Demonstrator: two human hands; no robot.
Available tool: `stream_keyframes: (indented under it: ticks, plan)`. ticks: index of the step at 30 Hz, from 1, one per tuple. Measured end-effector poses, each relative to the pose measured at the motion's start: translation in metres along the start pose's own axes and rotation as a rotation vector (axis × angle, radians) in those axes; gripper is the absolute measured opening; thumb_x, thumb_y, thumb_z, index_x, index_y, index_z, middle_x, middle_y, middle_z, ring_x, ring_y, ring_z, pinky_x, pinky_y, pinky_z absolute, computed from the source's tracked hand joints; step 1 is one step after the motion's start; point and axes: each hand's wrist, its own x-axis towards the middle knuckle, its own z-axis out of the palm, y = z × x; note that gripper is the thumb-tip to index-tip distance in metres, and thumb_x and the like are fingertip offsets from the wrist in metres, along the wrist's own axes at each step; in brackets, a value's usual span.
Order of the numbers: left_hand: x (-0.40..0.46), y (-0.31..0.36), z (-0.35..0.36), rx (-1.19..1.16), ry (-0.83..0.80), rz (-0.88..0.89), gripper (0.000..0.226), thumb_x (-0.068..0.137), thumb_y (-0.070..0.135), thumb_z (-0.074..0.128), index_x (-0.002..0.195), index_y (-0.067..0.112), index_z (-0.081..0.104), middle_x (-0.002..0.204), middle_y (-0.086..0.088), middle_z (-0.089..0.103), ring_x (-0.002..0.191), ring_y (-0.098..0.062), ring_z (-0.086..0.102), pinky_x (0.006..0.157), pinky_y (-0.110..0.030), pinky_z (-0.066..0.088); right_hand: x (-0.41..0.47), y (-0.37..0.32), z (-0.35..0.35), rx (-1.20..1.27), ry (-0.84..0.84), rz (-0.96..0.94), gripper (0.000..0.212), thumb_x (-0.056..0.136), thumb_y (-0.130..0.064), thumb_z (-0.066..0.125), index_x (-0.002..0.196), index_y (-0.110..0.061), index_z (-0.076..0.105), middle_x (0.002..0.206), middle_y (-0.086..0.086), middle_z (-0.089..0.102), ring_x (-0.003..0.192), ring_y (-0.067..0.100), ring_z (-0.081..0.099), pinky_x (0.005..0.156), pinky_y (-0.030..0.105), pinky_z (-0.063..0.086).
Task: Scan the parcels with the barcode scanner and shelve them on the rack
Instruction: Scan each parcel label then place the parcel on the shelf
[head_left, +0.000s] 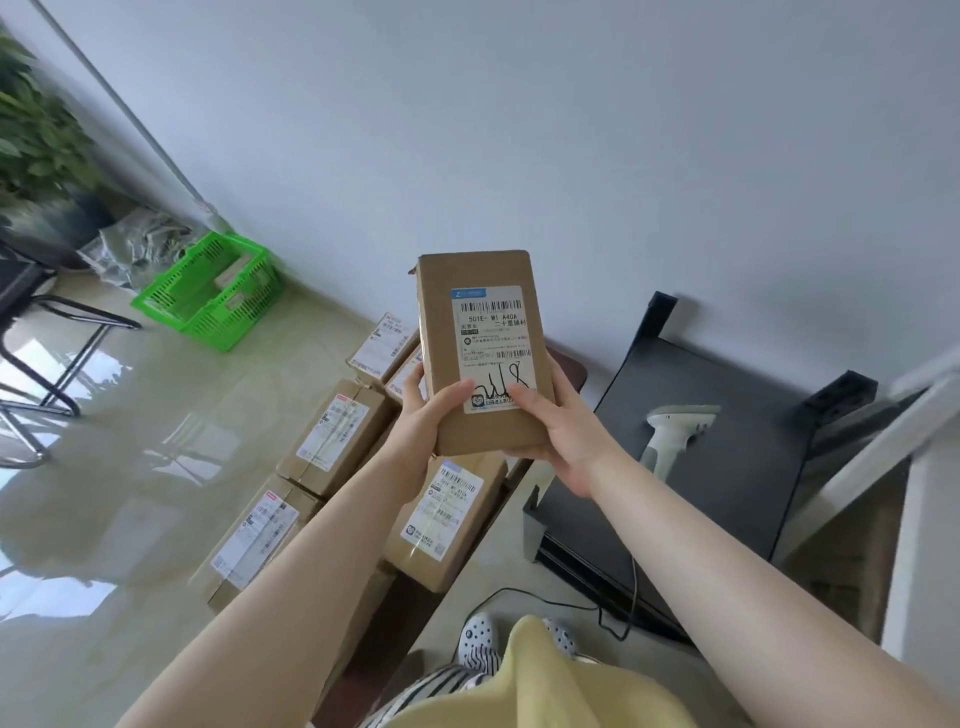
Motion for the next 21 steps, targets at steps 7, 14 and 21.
stream_keyframes:
  ticks: [7, 14, 21]
  plan:
    - [0.001, -0.006, 0.023, 0.032, 0.074, -0.007, 0.119, 0.053, 0.055, 0.083, 0.153, 0.041, 0.021, 0.129, -0.001, 0.066, 0.11, -0.021, 0.069, 0.093, -0.041, 0.058, 0.0, 0.018, -0.045, -0.278, 0.19, -0.091, 0.05, 0.101, -0.05, 0.047, 0.148, -0.037, 0.037, 0.13, -0.008, 0.061, 0.11, 0.011, 0.063, 0.081, 0.037, 0.059]
    - [0.003, -0.015, 0.014, 0.025, 0.203, -0.024, 0.088, 0.085, 0.035, 0.078, 0.154, 0.033, 0.023, 0.124, 0.006, 0.062, 0.101, -0.014, 0.068, 0.062, -0.023, 0.057, 0.012, 0.057, -0.128, -0.491, 1.123, 0.103, 0.06, 0.086, -0.034, 0.072, 0.132, -0.008, 0.044, 0.136, 0.016, 0.048, 0.126, 0.039, 0.046, 0.099, 0.049, 0.041]
    - [-0.004, -0.026, 0.007, 0.035, 0.226, -0.066, 0.099, 0.08, 0.037, 0.08, 0.157, 0.037, 0.018, 0.131, 0.002, 0.062, 0.102, -0.016, 0.07, 0.063, -0.026, 0.059, 0.025, 0.09, -0.14, -0.577, 1.004, 0.362, 0.075, 0.081, -0.032, 0.08, 0.133, -0.005, 0.033, 0.138, 0.023, 0.049, 0.126, 0.042, 0.049, 0.097, 0.052, 0.044]
